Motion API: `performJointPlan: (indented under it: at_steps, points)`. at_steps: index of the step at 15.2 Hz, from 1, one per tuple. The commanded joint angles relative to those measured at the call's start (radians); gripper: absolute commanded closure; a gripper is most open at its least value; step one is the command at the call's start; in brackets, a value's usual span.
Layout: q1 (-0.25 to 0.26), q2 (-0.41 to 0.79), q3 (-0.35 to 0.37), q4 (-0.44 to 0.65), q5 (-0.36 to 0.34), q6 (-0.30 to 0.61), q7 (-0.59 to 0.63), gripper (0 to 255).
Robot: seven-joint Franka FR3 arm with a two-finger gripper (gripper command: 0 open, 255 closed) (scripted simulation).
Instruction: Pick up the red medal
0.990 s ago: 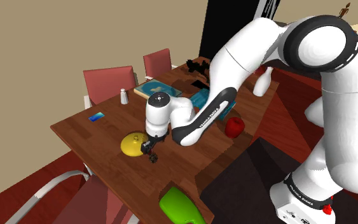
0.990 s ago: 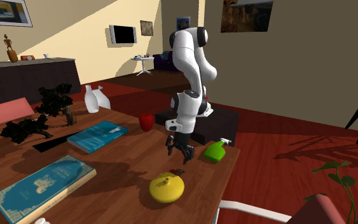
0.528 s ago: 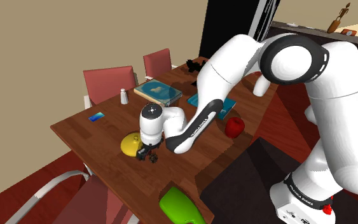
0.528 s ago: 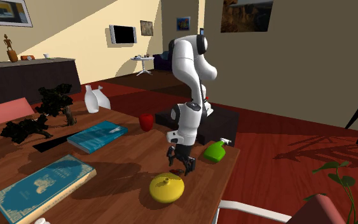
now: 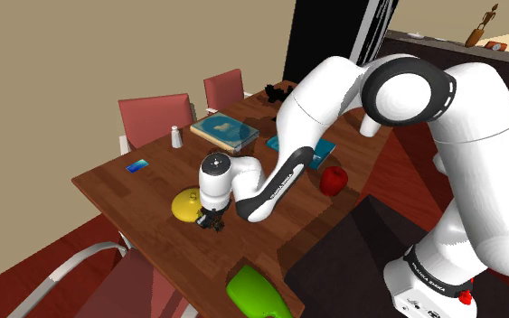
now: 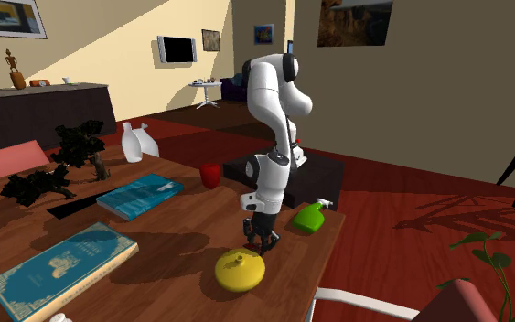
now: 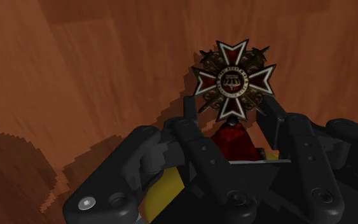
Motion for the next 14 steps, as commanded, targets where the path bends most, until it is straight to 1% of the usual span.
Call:
performJointPlan:
  at_steps: [1,6,14]
  points:
    - [0.0,0.0,0.0,0.0,0.0,0.0,0.0,255]
    - [-0.001,0.001,0.0,0.001,0.0,0.0,-0.001,255]
    - [-0.039,-0.095,0.051,-0.043,0.052,-0.054,-0.051,255]
